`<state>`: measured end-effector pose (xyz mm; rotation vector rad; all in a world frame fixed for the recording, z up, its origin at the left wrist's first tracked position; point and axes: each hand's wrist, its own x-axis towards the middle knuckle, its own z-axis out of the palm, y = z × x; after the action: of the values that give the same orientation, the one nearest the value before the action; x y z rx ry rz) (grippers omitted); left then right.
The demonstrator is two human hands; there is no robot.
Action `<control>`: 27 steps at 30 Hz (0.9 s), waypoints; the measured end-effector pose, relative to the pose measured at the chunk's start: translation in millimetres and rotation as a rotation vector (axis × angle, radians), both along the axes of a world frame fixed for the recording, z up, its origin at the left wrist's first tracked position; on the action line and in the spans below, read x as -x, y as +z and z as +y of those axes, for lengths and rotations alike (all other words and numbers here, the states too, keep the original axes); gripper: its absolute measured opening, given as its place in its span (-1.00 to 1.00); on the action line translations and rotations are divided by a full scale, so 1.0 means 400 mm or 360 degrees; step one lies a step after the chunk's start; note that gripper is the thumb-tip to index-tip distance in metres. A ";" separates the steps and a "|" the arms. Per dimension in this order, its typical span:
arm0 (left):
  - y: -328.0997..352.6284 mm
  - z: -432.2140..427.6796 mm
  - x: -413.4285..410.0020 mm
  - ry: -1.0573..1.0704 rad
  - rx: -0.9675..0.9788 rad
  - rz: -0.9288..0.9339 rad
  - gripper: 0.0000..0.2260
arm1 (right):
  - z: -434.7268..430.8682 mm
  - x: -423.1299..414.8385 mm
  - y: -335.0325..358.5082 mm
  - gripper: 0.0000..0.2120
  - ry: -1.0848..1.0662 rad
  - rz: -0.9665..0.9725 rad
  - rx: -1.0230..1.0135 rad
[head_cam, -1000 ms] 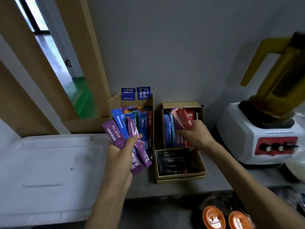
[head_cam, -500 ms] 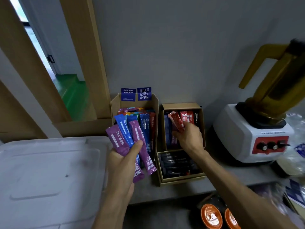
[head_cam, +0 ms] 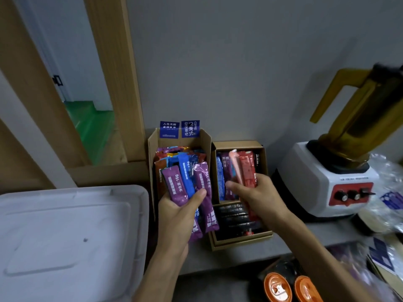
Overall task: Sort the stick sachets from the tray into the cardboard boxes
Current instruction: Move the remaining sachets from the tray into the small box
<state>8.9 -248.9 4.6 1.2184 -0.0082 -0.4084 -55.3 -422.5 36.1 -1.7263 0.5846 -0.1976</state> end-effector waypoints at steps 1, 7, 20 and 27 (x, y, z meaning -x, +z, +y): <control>0.002 -0.010 0.002 0.0006 -0.0012 -0.0012 -0.60 | 0.012 0.012 0.014 -0.66 0.0091 -0.0009 -0.0073; 0.026 -0.084 0.039 0.0158 -0.0012 0.0002 -0.55 | 0.011 0.067 0.019 -0.69 0.0403 0.0108 -0.0402; 0.013 -0.169 0.149 0.0605 -0.0138 -0.0010 -0.61 | -0.216 0.132 -0.050 -0.78 0.0465 0.0006 -0.0730; -0.020 -0.153 0.166 0.0698 -0.0214 0.0089 -0.76 | -0.281 -0.008 0.034 -0.87 -0.0094 -0.0376 -0.0010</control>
<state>-57.5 -309.9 -3.5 1.2996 0.3341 -0.0591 -52.3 -534.8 49.8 -1.6519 0.4610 -0.4349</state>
